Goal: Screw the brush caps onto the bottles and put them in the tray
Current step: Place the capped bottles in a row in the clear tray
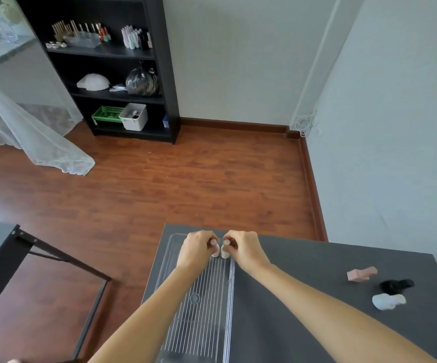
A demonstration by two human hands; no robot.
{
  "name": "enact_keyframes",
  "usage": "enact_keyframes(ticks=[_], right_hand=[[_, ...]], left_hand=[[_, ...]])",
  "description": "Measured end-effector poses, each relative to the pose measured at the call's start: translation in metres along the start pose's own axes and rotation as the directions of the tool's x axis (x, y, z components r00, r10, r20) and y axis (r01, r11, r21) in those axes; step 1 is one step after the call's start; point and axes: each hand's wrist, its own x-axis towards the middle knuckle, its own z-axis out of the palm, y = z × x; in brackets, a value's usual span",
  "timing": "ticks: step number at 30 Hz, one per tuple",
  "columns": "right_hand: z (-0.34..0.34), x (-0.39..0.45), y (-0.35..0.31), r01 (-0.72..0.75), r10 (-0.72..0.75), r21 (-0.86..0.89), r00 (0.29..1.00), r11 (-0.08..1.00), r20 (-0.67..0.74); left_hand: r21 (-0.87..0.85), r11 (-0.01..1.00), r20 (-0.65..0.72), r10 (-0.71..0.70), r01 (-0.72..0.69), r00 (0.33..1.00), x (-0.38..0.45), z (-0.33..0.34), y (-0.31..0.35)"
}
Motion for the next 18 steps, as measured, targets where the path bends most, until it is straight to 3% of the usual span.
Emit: enact_keyframes(ticks=[7, 13, 18], right_hand=[[-0.006, -0.004, 0.003, -0.041, 0.041, 0.081, 0.999, 0.996, 0.002], [-0.048, -0.026, 0.023, -0.045, 0.050, 0.100, 0.998, 0.994, -0.046], [-0.113, -0.059, 0.062, -0.099, 0.114, 0.082, 0.973, 0.992, -0.202]], left_hand=[[-0.008, 1.000, 0.051, -0.016, 0.016, 0.999, 0.005, 0.002, -0.001], [0.006, 0.999, -0.051, 0.032, -0.031, 0.998, 0.000, 0.001, 0.025], [-0.020, 0.966, -0.191, 0.250, -0.258, 0.949, -0.014, 0.016, 0.094]])
